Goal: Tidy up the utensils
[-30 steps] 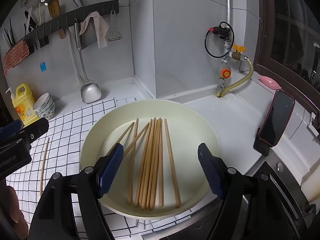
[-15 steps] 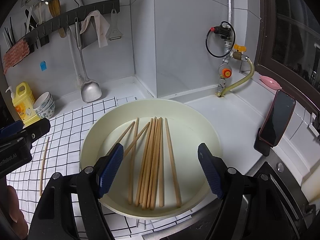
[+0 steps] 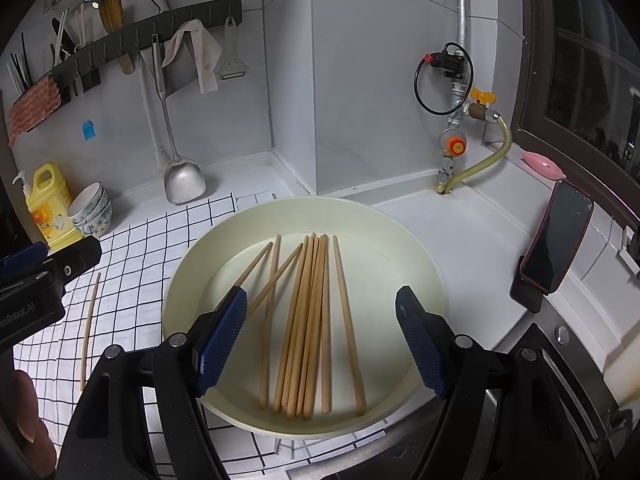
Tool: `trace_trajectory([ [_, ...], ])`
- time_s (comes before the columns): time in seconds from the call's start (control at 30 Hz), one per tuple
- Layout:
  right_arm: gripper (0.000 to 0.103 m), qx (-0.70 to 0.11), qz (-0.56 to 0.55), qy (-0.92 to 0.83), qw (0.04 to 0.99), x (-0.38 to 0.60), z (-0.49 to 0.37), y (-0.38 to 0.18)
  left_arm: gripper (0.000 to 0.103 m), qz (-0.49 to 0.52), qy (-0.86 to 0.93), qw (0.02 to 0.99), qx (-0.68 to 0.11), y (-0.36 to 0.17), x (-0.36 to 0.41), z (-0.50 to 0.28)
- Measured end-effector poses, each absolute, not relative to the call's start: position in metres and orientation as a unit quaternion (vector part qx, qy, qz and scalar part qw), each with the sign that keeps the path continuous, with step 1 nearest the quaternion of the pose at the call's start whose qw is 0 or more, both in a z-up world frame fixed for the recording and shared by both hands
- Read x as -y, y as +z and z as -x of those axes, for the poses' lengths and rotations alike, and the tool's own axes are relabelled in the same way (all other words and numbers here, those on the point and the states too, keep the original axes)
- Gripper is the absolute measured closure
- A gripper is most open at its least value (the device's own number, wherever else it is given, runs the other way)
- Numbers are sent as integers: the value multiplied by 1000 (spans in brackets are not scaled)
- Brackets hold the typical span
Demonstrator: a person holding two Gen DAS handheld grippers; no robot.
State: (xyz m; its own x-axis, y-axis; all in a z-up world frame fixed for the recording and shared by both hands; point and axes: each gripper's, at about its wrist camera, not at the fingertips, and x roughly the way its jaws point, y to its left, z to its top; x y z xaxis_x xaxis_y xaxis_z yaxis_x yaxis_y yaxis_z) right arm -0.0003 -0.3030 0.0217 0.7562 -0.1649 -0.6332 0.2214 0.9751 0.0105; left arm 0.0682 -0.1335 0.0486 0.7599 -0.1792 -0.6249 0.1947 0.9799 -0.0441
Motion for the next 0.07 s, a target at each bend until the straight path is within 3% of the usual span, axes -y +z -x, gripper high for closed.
trace_trajectory([
  [0.07, 30, -333, -42, -103, 936, 303, 0, 22, 6, -13, -99, 938, -332, 48, 133, -68],
])
